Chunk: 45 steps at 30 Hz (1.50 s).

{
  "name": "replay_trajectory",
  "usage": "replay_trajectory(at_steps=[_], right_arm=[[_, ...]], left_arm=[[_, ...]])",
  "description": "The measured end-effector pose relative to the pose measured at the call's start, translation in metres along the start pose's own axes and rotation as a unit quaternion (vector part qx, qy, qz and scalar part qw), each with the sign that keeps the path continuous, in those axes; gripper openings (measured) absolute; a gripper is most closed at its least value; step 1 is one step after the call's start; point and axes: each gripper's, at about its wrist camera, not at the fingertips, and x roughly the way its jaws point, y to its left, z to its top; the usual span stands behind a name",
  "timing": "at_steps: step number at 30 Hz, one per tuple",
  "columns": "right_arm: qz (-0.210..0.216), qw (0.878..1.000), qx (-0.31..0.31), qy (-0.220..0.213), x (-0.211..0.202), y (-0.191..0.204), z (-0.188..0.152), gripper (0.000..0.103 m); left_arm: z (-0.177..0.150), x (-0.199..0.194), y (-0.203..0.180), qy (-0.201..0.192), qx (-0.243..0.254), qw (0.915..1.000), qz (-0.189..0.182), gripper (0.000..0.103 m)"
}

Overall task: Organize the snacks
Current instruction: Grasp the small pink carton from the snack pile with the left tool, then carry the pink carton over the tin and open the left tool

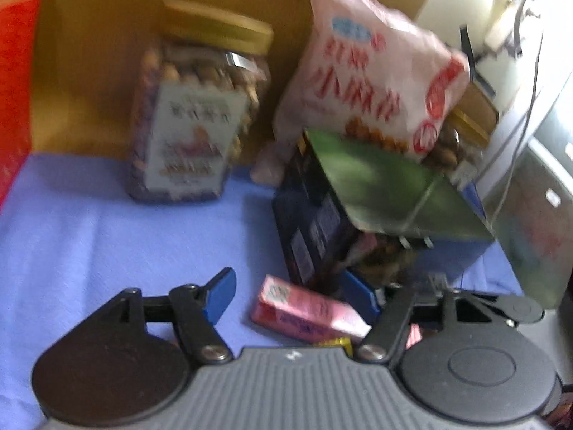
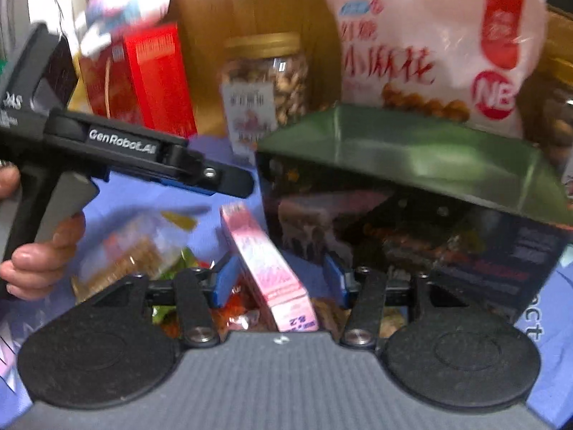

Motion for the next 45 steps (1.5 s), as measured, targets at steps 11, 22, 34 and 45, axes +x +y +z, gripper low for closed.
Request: replay_trajectory(at_steps=[11,22,34,45], right_arm=[[0.044,0.999,-0.013,0.005,-0.038,0.015,-0.035,0.041],[0.018,0.999,-0.021,-0.040,-0.089,0.036,-0.088,0.061],[-0.014,0.998,-0.002,-0.059,-0.109,0.033,-0.104,0.042],[-0.025,0.996,0.012,-0.087,-0.110,0.027,-0.086,0.028]], left_arm=[[-0.062,-0.045,-0.014,-0.010,-0.010,0.9998,-0.014,0.052],[-0.113,-0.083,-0.044,0.004,-0.009,0.9998,-0.018,0.053],[-0.095,-0.067,-0.041,0.024,-0.030,0.9988,-0.029,0.058],[-0.081,-0.085,-0.057,-0.010,-0.020,0.9997,-0.009,0.055]])
